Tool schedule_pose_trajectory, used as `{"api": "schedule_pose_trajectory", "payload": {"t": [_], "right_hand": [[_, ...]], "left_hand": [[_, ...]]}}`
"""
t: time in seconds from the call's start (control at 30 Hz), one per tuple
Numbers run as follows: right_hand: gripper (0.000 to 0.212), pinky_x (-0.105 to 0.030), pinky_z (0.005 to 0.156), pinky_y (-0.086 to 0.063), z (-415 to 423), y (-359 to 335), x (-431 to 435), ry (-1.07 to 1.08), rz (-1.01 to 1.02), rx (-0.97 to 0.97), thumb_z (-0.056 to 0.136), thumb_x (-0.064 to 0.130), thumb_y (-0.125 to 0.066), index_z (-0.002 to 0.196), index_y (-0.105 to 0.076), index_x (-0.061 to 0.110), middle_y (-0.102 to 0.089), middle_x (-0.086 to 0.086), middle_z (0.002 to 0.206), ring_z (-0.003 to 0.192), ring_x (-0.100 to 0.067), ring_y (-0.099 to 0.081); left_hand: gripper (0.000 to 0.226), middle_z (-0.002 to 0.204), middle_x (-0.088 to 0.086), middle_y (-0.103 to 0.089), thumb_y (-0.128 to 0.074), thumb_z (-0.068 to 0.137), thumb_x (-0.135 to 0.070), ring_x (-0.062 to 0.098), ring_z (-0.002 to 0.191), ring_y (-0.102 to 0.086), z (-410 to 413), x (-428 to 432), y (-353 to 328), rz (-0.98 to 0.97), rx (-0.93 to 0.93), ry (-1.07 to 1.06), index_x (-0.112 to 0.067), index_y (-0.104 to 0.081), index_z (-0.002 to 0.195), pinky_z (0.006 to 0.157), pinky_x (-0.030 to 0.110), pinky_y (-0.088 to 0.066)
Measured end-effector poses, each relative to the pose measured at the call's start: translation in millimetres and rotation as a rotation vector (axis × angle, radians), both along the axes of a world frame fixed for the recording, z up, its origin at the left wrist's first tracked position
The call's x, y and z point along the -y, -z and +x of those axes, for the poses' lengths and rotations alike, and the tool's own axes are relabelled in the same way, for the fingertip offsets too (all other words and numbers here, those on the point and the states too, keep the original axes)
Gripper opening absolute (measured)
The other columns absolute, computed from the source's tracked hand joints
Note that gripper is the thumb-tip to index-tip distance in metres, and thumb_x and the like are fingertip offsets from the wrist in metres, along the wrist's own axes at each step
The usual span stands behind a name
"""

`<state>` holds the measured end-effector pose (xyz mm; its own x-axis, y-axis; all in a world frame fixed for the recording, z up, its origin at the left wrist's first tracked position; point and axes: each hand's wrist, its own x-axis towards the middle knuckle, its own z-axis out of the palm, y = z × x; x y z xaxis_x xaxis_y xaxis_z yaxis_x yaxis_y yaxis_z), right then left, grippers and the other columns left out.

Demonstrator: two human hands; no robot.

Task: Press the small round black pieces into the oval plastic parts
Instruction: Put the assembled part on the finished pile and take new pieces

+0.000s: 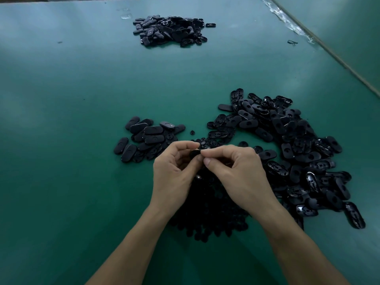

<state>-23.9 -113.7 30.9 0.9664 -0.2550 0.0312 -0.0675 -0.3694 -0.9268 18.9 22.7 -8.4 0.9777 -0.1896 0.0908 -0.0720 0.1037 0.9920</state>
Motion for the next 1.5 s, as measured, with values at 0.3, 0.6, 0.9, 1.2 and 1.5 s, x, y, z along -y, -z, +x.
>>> {"api": "schedule_pose_trajectory", "payload": {"t": [0.3,0.6,0.9,1.2,1.5], "right_hand": [[0.024,-0.029,0.084,-0.058,0.1,7.7,12.2,-0.014,0.026,-0.019,0.089,0.014,-0.074,0.106,-0.075,0.032,-0.073,0.01,0.091,0.086,-0.007,-0.071],[0.011,-0.027,0.077,-0.059,4.6,6.8,23.9,-0.105,0.041,-0.035,0.087,0.016,-0.076,0.096,-0.076,0.023,-0.076,0.009,0.084,0.08,-0.007,-0.073],[0.007,-0.015,0.069,-0.054,1.9,9.5,14.9,-0.061,-0.064,-0.021,0.091,0.015,-0.071,0.092,-0.072,0.022,-0.074,0.009,0.08,0.075,-0.003,-0.069],[0.009,-0.025,0.074,-0.058,-0.2,9.4,16.5,-0.062,0.072,-0.065,0.09,0.015,-0.072,0.091,-0.073,0.024,-0.075,0.008,0.084,0.079,-0.008,-0.072],[0.007,-0.018,0.069,-0.053,2.8,5.3,23.0,-0.059,-0.016,-0.079,0.091,0.021,-0.073,0.093,-0.077,0.026,-0.075,0.012,0.08,0.076,-0.003,-0.07]], "left_hand": [[0.029,0.087,0.001,-0.076,-0.076,0.082,-0.001,0.011,0.081,-0.072,-0.4,-1.1,0.8,-0.035,-0.023,0.035,-0.023,-0.069,0.1,0.075,0.02,-0.056],[0.035,0.087,0.005,-0.077,-0.077,0.082,0.002,0.014,0.08,-0.074,0.6,-2.2,0.1,-0.097,-0.048,0.064,-0.028,-0.072,0.1,0.074,0.021,-0.057],[0.034,0.088,0.007,-0.078,-0.075,0.084,0.004,0.017,0.079,-0.075,1.6,-0.8,1.3,-0.083,-0.065,0.06,-0.021,-0.071,0.106,0.074,0.022,-0.059],[0.035,0.083,0.008,-0.077,-0.081,0.077,-0.003,0.017,0.072,-0.074,-0.5,-1.6,0.2,-0.072,-0.044,0.014,-0.029,-0.076,0.1,0.068,0.025,-0.059],[0.026,0.079,0.001,-0.075,-0.079,0.077,-0.011,0.013,0.067,-0.069,-1.8,0.3,4.4,0.036,0.029,-0.021,-0.031,-0.074,0.094,0.064,0.026,-0.059]]}}
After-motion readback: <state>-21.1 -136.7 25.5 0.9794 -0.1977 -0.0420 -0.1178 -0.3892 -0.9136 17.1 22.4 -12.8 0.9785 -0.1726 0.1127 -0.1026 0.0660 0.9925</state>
